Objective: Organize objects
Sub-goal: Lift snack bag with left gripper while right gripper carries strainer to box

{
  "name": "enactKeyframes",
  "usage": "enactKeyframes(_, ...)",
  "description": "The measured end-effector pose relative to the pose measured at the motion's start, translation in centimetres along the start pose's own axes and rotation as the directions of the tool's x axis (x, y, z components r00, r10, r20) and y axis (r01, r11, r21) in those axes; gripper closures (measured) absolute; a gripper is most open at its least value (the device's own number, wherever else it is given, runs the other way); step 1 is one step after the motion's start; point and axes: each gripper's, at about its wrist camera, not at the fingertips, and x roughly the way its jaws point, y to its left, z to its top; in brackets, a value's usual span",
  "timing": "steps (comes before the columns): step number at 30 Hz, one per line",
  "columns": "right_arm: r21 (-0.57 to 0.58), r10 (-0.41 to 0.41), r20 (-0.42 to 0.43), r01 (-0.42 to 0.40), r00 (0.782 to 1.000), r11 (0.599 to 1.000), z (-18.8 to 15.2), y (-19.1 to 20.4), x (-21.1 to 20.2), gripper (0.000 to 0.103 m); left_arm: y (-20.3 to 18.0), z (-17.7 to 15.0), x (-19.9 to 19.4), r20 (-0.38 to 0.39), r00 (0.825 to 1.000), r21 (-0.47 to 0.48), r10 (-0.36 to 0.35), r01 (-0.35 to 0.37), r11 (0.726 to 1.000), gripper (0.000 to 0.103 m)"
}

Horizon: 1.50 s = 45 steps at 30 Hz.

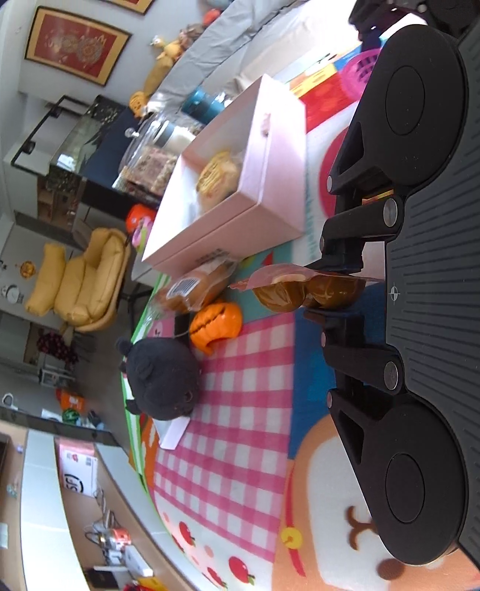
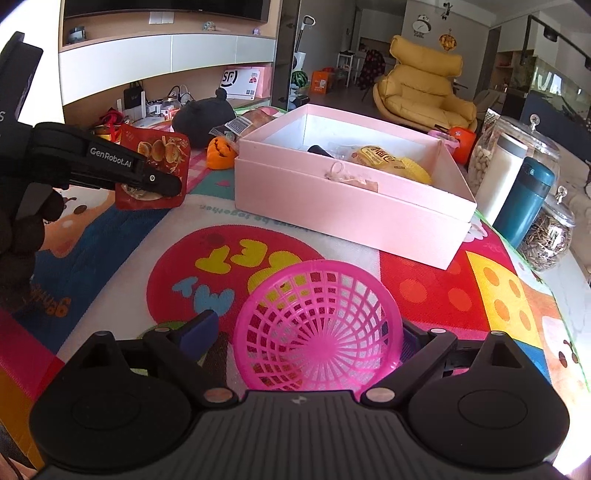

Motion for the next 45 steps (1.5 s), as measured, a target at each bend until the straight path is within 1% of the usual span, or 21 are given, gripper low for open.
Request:
enactKeyframes(1, 0.006, 0.002, -0.003, -0.002, 1.000, 1.000, 0.0, -0.1, -0.2, 0.013, -0.1, -0.3, -0.5, -0.007, 1.000, 0.001, -0.007, 0.007, 1.000, 0.083)
enactKeyframes(2, 0.016, 0.007, -0.008, -0.007, 1.000, 1.000, 0.0, -0.3, -0.4, 0.021, -0.2, -0.7, -1.0, -0.014, 1.000, 0.003, -0.014, 0.014, 1.000, 0.083)
enactKeyframes(7, 0.046, -0.015, 0.001, 0.015, 1.000, 0.999, 0.3, -0.9, -1.1, 0.021, -1.1, -2.3, -3.2, -0.039, 0.998, 0.014, -0.044, 0.044, 0.999, 0.083)
enactKeyframes(11, 0.031, -0.022, 0.039, 0.021, 0.999, 0.999, 1.0, -0.7, -2.4, 0.021, -2.5, -2.6, -5.0, -0.039, 0.995, 0.035, -0.091, 0.093, 0.995, 0.083)
enactKeyframes(15, 0.026, -0.028, 0.084, 0.026, 0.996, 0.999, 1.6, -1.0, -3.9, 0.021, -4.6, -1.8, -6.8, -0.018, 0.991, 0.107, -0.136, 0.137, 0.985, 0.083)
enactKeyframes(19, 0.076, -0.018, 0.104, 0.010, 0.994, 0.997, 2.4, -2.3, -5.4, 0.021, -6.6, -0.3, -7.9, 0.012, 0.981, 0.138, -0.194, 0.191, 0.972, 0.083)
enactKeyframes(21, 0.104, -0.007, 0.127, -0.006, 0.992, 0.995, 2.8, -3.2, -6.5, 0.021, -7.5, 1.1, -7.9, 0.029, 0.973, 0.146, -0.230, 0.223, 0.964, 0.083)
enactKeyframes(24, 0.128, -0.021, 0.165, 0.000, 0.986, 0.992, 3.4, -4.3, -7.7, 0.021, -9.7, 5.0, -6.9, 0.095, 0.963, 0.188, -0.251, 0.231, 0.955, 0.083)
enactKeyframes(26, 0.130, -0.047, 0.192, 0.022, 0.980, 0.991, 3.7, -4.7, -8.1, 0.021, -11.3, 7.8, -4.9, 0.119, 0.955, 0.219, -0.272, 0.242, 0.945, 0.083)
enactKeyframes(27, 0.134, -0.060, 0.199, 0.033, 0.978, 0.990, 3.8, -4.9, -8.2, 0.021, -11.7, 9.0, -3.2, 0.100, 0.950, 0.220, -0.297, 0.270, 0.937, 0.083)
enactKeyframes(28, 0.139, -0.070, 0.202, 0.042, 0.977, 0.989, 3.9, -5.0, -8.2, 0.021, -12.0, 10.2, -0.9, 0.056, 0.943, 0.213, -0.329, 0.311, 0.926, 0.081)
enactKeyframes(29, 0.148, -0.078, 0.204, 0.048, 0.976, 0.988, 3.9, -5.2, -8.2, 0.021, -12.1, 10.9, 1.1, 0.029, 0.943, 0.199, -0.332, 0.320, 0.926, 0.077)
enactKeyframes(30, 0.154, -0.084, 0.205, 0.052, 0.975, 0.987, 3.9, -5.3, -8.2, 0.021, -11.9, 11.1, 2.9, 0.033, 0.951, 0.178, -0.306, 0.296, 0.939, 0.078)
enactKeyframes(32, 0.162, -0.098, 0.204, 0.065, 0.974, 0.985, 3.5, -5.6, -8.3, 0.021, -11.1, 10.7, 4.9, 0.078, 0.969, 0.157, -0.236, 0.222, 0.962, 0.079)
enactKeyframes(33, 0.165, -0.107, 0.202, 0.074, 0.974, 0.983, 3.3, -5.8, -8.2, 0.021, -10.5, 10.3, 5.1, 0.095, 0.969, 0.134, -0.230, 0.216, 0.967, 0.079)
enactKeyframes(35, 0.171, -0.122, 0.189, 0.089, 0.974, 0.981, 3.1, -6.5, -8.0, 0.021, -8.6, 9.4, 4.8, 0.111, 0.962, 0.065, -0.250, 0.244, 0.968, 0.079)
enactKeyframes(36, 0.177, -0.128, 0.181, 0.095, 0.975, 0.980, 3.2, -7.0, -7.8, 0.021, -8.0, 8.9, 4.4, 0.108, 0.961, 0.051, -0.253, 0.248, 0.967, 0.079)
enactKeyframes(38, 0.190, -0.139, 0.174, 0.106, 0.975, 0.976, 4.2, -8.2, -7.1, 0.021, -6.7, 7.6, 3.1, 0.103, 0.966, 0.065, -0.236, 0.230, 0.971, 0.079)
enactKeyframes(41, 0.206, -0.142, 0.213, 0.098, 0.967, 0.974, 7.6, -9.9, -6.5, 0.021, -5.4, 5.3, 0.7, 0.091, 0.970, 0.115, -0.227, 0.216, 0.969, 0.079)
enactKeyframes(43, 0.205, -0.130, 0.255, 0.077, 0.958, 0.976, 10.6, -10.9, -5.5, 0.021, -4.6, 4.1, -0.4, 0.073, 0.972, 0.124, -0.225, 0.215, 0.969, 0.079)
enactKeyframes(45, 0.196, -0.129, 0.274, 0.076, 0.953, 0.978, 14.0, -11.4, -3.5, 0.021, -3.7, 3.0, -1.3, 0.061, 0.973, 0.115, -0.224, 0.216, 0.970, 0.079)
